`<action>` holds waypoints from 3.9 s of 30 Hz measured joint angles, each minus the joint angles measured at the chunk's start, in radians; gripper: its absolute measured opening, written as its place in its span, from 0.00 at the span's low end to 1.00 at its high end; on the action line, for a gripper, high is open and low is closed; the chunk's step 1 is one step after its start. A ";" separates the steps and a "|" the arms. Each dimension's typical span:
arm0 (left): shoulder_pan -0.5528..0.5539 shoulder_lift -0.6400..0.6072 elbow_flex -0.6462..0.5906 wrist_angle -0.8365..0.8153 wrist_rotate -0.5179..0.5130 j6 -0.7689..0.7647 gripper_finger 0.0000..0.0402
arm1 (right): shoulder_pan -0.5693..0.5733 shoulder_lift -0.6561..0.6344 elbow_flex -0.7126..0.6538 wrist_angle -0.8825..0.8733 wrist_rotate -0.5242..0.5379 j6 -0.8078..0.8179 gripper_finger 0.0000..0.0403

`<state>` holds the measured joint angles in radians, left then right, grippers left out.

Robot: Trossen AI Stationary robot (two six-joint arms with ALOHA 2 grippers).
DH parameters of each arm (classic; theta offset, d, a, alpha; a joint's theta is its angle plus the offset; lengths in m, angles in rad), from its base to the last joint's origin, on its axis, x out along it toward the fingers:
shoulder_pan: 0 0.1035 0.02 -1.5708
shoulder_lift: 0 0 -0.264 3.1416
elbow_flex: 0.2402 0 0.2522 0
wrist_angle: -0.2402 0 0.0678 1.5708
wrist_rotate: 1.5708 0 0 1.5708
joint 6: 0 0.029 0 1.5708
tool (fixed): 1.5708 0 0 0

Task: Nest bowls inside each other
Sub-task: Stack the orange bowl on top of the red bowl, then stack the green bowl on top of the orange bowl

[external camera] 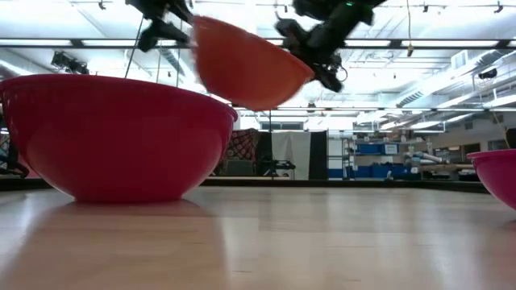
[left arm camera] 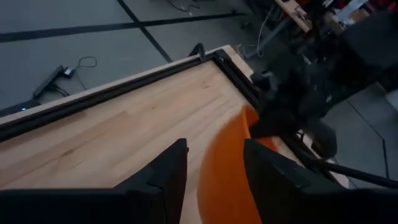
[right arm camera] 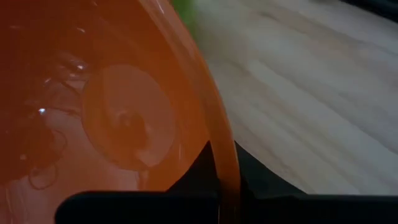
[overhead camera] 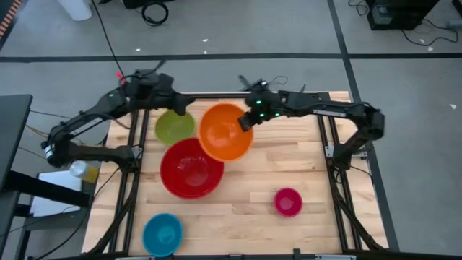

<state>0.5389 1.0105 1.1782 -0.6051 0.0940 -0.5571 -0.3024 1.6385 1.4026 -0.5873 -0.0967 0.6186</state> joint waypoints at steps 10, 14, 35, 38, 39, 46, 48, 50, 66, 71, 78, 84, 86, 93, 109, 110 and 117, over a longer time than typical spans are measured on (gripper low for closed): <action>-0.010 -0.072 0.000 -0.041 -0.140 0.039 0.39 | 0.134 0.307 0.348 0.009 -0.068 -0.110 0.04; -0.022 -0.068 0.000 -0.008 -0.151 0.045 0.39 | 0.161 0.405 0.415 0.003 -0.073 -0.179 0.04; -0.184 -0.068 0.000 0.011 -0.254 0.067 0.39 | 0.206 0.434 0.428 -0.448 0.186 -0.146 0.04; -0.184 -0.068 0.000 0.011 -0.254 0.064 0.39 | 0.201 0.424 0.427 -0.530 0.202 -0.147 0.04; -0.184 -0.068 0.000 0.011 -0.254 0.061 0.39 | 0.199 0.421 0.427 -0.556 0.209 -0.147 0.04; -0.217 -0.068 0.000 -0.013 -0.254 0.048 0.39 | 0.180 0.419 0.427 -0.596 0.215 -0.147 0.04; -0.242 -0.068 0.001 -0.049 -0.253 0.038 0.39 | 0.178 0.419 0.427 -0.584 0.201 -0.142 0.04; -0.268 -0.068 0.001 -0.097 -0.253 0.012 0.39 | 0.178 0.419 0.426 -0.586 0.189 -0.132 0.05; -0.353 -0.068 0.001 -0.313 -0.313 -0.183 0.39 | 0.189 0.354 0.398 -0.625 0.126 -0.102 0.39; -0.349 -0.060 0.001 -0.314 -0.311 -0.191 0.39 | 0.172 0.265 0.399 -0.618 0.129 -0.173 0.46; -0.317 0.017 0.001 -0.426 -0.335 -0.197 0.43 | 0.096 0.184 0.365 -0.636 0.226 -0.223 0.48; -0.261 0.100 -0.038 -0.502 -0.322 -0.198 0.55 | 0.040 0.092 0.247 -0.601 0.203 -0.278 0.47; -0.238 0.125 -0.043 -0.499 -0.285 -0.196 0.60 | 0.023 0.065 0.189 -0.585 0.183 -0.276 0.47; -0.140 0.184 -0.044 -0.507 -0.274 -0.145 0.65 | 0.000 -0.041 -0.037 -0.477 0.118 -0.194 0.47; 0.310 0.333 -0.061 -0.535 -0.270 0.151 0.64 | 0.014 -0.166 -0.200 -0.308 0.056 -0.067 0.46; 0.324 0.350 -0.061 -0.535 -0.281 0.154 0.64 | 0.015 -0.171 -0.200 -0.310 0.063 -0.058 0.46; 0.380 0.461 -0.061 -0.471 -0.284 0.170 0.64 | 0.019 -0.206 -0.201 -0.302 0.106 -0.038 0.46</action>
<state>0.9188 1.4713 1.1168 -1.0761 -0.1901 -0.3872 -0.2836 1.4320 1.2020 -0.8888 0.0097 0.5809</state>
